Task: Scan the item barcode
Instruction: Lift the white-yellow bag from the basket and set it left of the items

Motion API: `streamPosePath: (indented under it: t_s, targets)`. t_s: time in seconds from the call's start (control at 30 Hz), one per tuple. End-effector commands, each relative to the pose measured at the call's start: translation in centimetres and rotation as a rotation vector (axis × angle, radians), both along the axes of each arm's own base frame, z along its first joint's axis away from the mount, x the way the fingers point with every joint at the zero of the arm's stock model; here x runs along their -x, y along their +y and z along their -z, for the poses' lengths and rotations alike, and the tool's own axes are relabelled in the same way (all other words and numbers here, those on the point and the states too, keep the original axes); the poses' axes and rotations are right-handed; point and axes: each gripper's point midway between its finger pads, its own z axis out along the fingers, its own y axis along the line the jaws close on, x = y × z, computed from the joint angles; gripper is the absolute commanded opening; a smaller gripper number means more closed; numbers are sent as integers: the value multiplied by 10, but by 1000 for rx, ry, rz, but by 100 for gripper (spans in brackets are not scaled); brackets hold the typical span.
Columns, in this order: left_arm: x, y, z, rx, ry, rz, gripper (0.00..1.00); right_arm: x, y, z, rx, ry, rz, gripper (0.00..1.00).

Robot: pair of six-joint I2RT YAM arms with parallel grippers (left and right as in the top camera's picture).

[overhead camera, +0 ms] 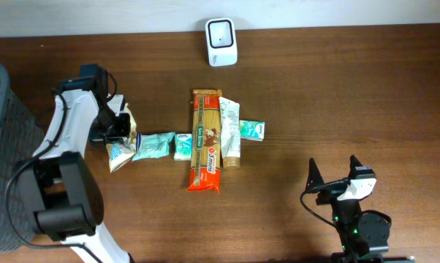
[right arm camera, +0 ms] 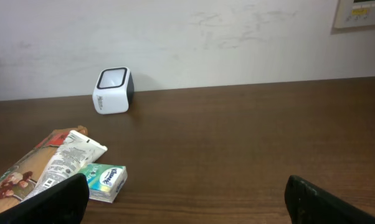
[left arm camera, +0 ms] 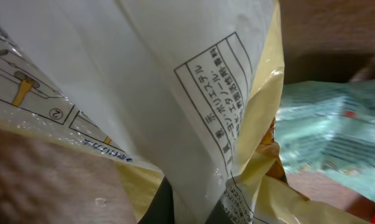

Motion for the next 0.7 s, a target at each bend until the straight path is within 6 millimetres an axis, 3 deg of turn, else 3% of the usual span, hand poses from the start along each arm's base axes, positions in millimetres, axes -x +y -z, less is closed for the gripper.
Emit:
streamPosePath:
  t_s: [0.0, 0.17, 0.3, 0.33, 0.43, 0.5, 0.57, 0.6, 0.63, 0.67]
  targets:
    - [0, -1, 20, -8, 31, -5, 0, 0, 2, 3, -4, 5, -11, 99]
    - [-4, -27, 36, -6, 4, 135, 0, 0, 2, 3, -4, 5, -12, 99]
    - [-4, -70, 52, -8, -23, 286, 0, 0, 2, 3, -4, 5, -12, 99]
    - [-5, -76, 52, -8, -28, 301, 8, 0, 2, 3, -4, 5, -12, 99]
    - [-9, -90, 49, -8, -48, 318, 13, 0, 2, 3, -4, 5, -12, 99]
    - [-15, -96, 42, -8, -72, 323, 22, 0, 2, 3, -4, 5, -11, 99]
    - [-24, -98, 24, -9, -118, 322, 66, 0, 2, 3, -4, 5, -12, 99]
    - [-28, -97, 15, -9, -141, 319, 99, 0, 2, 3, -4, 5, -12, 99]
    - [-31, -97, 5, -10, -166, 317, 99, 0, 2, 3, -4, 5, -12, 99]
    - [-37, -97, -17, -12, -231, 314, 99, 0, 2, 3, -4, 5, -12, 98]
